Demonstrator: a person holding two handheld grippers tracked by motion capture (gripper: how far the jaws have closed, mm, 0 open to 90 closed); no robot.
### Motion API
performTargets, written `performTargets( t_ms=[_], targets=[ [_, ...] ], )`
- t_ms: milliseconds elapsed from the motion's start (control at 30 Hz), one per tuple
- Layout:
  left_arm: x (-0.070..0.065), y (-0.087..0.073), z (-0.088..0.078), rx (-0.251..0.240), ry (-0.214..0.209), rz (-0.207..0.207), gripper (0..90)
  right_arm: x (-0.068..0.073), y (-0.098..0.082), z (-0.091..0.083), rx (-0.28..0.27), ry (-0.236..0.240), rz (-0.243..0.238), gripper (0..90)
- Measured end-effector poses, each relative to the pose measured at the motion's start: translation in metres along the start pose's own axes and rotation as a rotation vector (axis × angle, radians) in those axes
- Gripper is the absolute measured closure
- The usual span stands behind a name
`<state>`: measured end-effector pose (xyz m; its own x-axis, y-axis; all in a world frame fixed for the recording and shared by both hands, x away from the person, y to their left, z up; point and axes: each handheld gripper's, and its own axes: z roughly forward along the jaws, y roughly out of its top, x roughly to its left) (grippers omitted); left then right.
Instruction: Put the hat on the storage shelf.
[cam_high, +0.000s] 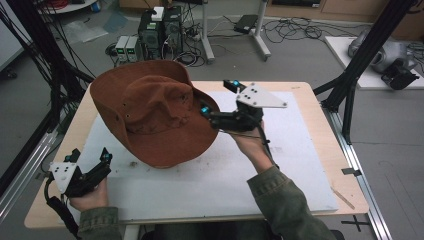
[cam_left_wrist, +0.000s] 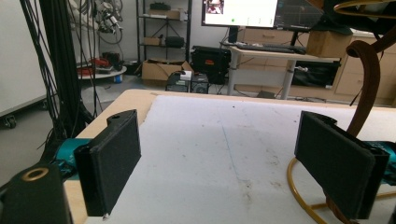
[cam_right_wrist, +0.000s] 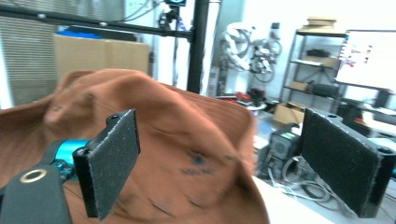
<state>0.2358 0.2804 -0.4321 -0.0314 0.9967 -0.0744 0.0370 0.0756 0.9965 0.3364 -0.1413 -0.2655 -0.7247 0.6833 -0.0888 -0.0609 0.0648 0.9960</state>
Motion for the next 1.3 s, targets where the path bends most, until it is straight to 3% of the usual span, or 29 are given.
performTargets(
  t_ms=[233, 333, 367, 400, 600, 667, 700, 833, 1067, 1200, 1300],
  targets=[
    [0.0, 0.0, 0.0, 0.002, 0.001, -0.002, 14.7, -0.033, -0.006, -0.042, 0.016, -0.111, 0.022, 11.9],
    [0.0, 0.0, 0.0, 0.002, 0.0, -0.002, 14.7, -0.043, -0.017, -0.063, 0.027, -0.186, 0.039, 11.7],
    [0.0, 0.0, 0.0, 0.0, 0.001, -0.004, 14.7, -0.043, -0.017, -0.063, 0.027, -0.186, 0.039, 11.7],
    [0.0, 0.0, 0.0, -0.001, -0.001, -0.005, 14.7, -0.049, -0.027, -0.078, 0.034, -0.239, 0.051, 11.7],
    [0.0, 0.0, 0.0, -0.003, 0.002, -0.006, 14.6, -0.061, -0.058, -0.121, 0.075, -0.439, 0.084, 11.0],
    [-0.001, 0.0, 0.0, -0.003, 0.002, -0.008, 14.7, -0.062, -0.063, -0.127, 0.072, -0.466, 0.085, 11.0],
    [-0.001, 0.0, 0.001, -0.004, -0.002, -0.005, 14.6, -0.064, -0.073, -0.137, 0.068, -0.507, 0.102, 11.0],
    [-0.002, 0.0, 0.002, -0.003, -0.004, -0.005, 14.7, -0.066, -0.093, -0.149, 0.081, -0.542, 0.135, 11.0],
    [-0.002, 0.0, 0.002, -0.002, -0.001, -0.004, 14.7, -0.067, -0.126, -0.155, 0.088, -0.555, 0.17, 11.0],
    [-0.002, 0.0, 0.002, -0.005, 0.0, -0.004, 14.7, -0.065, -0.147, -0.156, 0.11, -0.593, 0.146, 11.0],
    [-0.003, 0.0, 0.002, -0.001, -0.003, -0.004, 14.7, -0.062, -0.153, -0.158, 0.108, -0.622, 0.145, 11.0]
  ],
)
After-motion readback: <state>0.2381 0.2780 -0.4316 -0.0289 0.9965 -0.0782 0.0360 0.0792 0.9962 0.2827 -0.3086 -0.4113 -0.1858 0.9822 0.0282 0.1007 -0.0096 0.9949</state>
